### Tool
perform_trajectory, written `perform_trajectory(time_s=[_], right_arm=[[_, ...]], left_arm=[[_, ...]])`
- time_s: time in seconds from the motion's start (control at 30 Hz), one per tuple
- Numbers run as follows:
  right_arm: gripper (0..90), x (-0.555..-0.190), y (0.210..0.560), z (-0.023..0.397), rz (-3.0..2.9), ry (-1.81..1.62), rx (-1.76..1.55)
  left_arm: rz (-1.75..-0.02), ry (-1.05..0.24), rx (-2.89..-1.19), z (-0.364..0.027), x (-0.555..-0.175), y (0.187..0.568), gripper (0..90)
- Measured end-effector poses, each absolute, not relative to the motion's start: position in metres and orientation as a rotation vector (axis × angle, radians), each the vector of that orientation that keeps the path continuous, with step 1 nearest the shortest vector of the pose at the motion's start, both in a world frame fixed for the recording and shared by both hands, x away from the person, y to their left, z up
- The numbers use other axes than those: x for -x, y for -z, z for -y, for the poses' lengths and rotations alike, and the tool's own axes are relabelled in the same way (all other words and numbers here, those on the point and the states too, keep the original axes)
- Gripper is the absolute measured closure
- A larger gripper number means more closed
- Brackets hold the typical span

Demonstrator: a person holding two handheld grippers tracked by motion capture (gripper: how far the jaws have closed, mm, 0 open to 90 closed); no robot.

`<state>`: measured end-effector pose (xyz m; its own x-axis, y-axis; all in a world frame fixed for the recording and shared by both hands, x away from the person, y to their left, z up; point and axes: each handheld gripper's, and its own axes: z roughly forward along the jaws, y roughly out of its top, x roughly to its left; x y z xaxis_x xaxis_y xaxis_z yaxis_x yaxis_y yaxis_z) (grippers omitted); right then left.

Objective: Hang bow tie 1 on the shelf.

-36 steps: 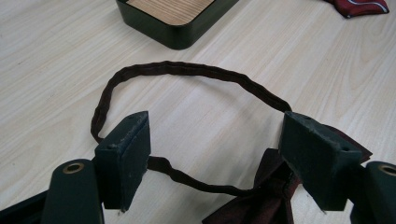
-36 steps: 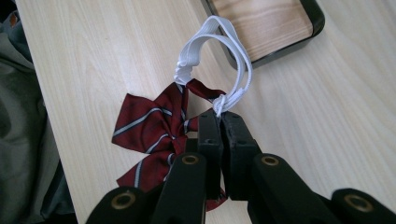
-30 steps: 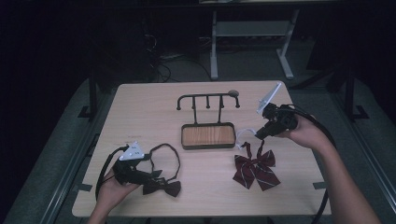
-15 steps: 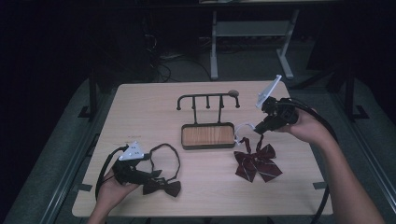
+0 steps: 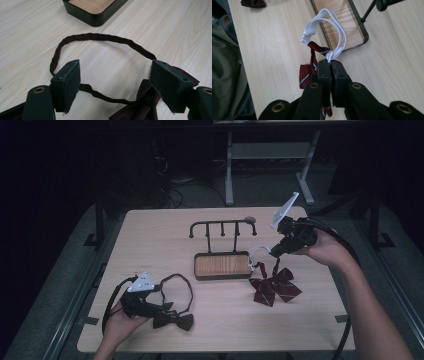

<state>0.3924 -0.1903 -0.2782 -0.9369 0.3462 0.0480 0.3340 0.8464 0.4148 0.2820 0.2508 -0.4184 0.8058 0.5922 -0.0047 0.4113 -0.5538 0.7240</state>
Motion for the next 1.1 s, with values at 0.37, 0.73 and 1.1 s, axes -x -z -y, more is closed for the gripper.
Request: perform_trajectory(time_s=[0.37,0.73,1.1], right_arm=[[87.0,-0.402,0.268,0.186,-2.983,-0.654,-0.563],[87.0,-0.411,0.256,0.179,-2.969,-0.65,-0.566],[86.9,-0.428,0.252,0.177,-2.971,-0.633,-0.616]], left_arm=[[-0.739,-0.308,-2.225,-0.251,-0.282,0.418,25.1],[-0.737,-0.304,-2.226,-0.252,-0.283,0.418,25.1],[-0.736,-0.305,-2.229,-0.253,-0.283,0.418,25.1]])
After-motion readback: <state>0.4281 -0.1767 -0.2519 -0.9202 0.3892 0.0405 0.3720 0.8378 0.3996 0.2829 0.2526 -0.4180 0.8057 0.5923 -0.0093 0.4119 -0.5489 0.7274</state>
